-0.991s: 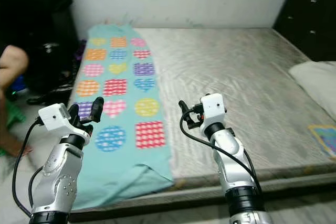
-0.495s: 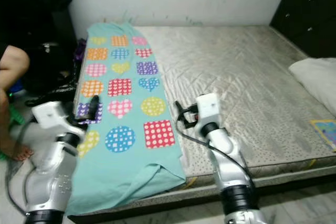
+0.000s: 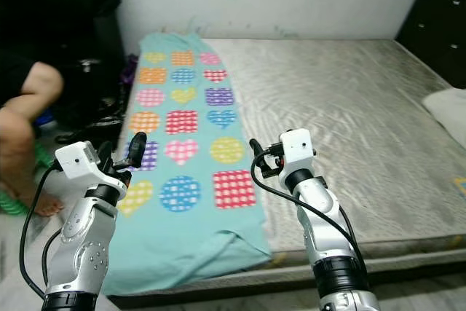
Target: Clean up the room
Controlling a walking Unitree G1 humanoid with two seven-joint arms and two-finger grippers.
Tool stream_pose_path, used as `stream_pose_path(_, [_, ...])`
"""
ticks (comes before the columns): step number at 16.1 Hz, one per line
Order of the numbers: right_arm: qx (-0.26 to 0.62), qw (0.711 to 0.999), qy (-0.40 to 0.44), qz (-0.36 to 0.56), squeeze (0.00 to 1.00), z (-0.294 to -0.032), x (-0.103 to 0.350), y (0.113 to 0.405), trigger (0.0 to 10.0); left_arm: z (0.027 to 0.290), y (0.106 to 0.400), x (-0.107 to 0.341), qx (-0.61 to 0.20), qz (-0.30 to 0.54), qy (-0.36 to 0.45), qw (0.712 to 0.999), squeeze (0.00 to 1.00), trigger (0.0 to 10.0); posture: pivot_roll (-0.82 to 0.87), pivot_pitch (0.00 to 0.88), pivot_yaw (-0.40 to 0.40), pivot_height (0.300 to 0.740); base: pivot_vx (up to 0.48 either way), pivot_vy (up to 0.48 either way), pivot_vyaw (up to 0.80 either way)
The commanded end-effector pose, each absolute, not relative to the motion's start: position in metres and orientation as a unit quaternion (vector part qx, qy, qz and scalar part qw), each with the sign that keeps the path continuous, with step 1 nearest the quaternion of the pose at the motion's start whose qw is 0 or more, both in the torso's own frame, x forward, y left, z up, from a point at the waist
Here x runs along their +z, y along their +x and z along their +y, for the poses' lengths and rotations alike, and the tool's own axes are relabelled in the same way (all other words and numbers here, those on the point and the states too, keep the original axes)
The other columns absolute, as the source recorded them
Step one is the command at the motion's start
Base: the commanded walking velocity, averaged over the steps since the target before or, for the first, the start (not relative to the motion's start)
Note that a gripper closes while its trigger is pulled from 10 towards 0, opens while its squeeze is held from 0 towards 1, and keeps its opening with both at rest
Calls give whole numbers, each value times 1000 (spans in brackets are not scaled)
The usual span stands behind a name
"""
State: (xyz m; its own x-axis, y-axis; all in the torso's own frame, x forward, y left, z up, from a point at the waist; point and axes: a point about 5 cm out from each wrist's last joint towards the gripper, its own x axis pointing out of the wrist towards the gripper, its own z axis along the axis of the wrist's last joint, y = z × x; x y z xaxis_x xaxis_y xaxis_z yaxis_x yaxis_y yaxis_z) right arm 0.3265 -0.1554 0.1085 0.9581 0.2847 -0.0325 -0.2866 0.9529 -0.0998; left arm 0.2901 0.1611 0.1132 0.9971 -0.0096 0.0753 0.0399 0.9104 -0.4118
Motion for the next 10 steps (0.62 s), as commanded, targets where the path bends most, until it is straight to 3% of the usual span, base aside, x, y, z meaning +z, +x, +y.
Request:
stream_pose_path(1, [150,987,-50,5,0,-151,110,327,10000,166,291,114,-6,-36,-205,978,0,10000,-45,0,-40,740,0,480,0])
stream_pose_path(10, [151,987,-50,2,0,-151,111,327,10000,167,291,114,0,-37,-208,977,0,10000,-43,0,-43,740,0,0,0])
